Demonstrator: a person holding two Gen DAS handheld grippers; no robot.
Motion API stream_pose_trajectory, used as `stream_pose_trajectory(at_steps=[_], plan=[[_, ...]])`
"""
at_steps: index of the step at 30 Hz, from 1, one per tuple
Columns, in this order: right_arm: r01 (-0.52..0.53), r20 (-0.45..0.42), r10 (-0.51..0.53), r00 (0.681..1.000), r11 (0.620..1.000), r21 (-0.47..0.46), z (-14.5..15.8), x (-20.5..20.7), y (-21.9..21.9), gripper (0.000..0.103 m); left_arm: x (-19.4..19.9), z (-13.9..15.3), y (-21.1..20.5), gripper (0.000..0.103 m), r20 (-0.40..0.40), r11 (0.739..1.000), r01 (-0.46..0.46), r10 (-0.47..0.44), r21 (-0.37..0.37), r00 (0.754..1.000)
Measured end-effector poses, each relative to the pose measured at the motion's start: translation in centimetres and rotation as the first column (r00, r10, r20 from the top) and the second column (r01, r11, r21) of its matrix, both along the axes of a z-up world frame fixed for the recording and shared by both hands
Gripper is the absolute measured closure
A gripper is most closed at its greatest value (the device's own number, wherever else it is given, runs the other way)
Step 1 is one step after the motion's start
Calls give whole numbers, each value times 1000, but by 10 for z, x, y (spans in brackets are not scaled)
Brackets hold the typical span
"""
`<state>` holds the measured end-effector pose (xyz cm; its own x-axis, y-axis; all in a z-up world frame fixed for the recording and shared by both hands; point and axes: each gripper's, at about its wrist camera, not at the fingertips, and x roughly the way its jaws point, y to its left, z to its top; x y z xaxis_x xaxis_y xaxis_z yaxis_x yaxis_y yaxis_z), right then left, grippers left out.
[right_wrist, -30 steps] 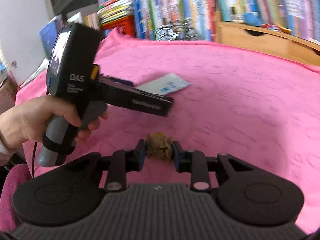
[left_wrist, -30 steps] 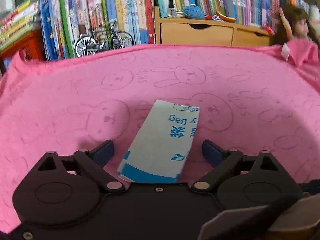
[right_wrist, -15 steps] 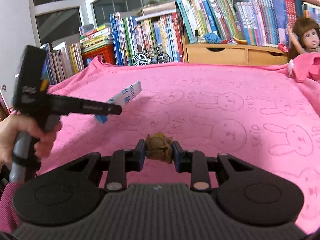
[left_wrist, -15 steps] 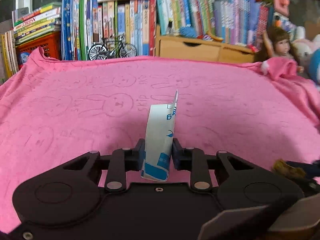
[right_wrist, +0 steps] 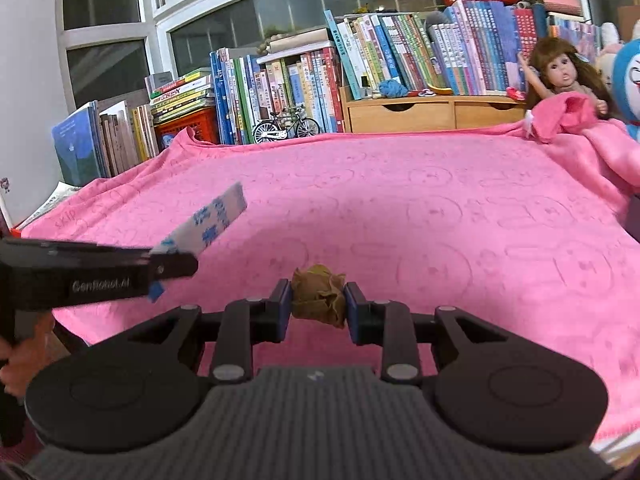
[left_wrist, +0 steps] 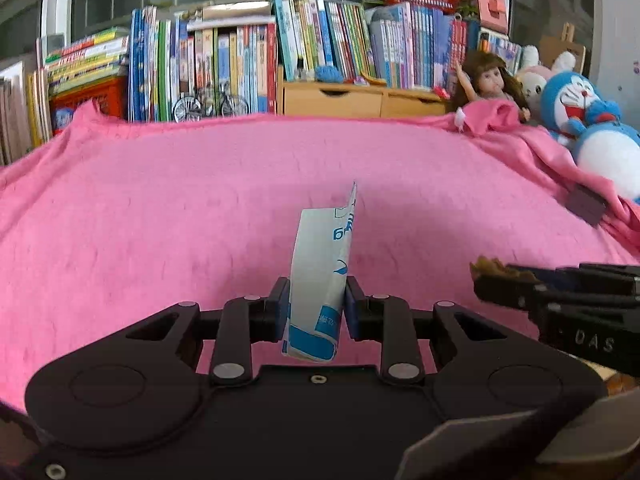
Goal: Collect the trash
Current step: 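Carry the packet and brown crumb down over the bin with both tools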
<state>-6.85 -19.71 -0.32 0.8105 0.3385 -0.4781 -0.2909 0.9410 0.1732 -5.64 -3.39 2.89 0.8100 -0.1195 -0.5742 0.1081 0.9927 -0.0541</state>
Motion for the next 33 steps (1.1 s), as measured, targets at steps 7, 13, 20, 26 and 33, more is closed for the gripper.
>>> stream_pose_trajectory(at_steps=[7,13,20,26,33], plan=[[8,-30,-7,1000,1000,29,-15,-31,1,66,-42,-18,3,76,-46,1000,-12,12,2,999],[8,-51,-7,999,1000,29,-25,-55,5,66,-72,-26,3,75,-47,999,-1,3,37,999],[22,-75,-20,997,999,27,-36,-74,9,66,-99,-34,2,76,-83,999,33,-31,29,996],[43,-116,-39,992,999,31,-47,-86,9,66,-111,-49,7,76,-146,998,57,-55,10,988],[64,-193,-56,980,997,37,-70,-90,10,66,-113,-84,0,76,-271,995,95,-89,12,959]])
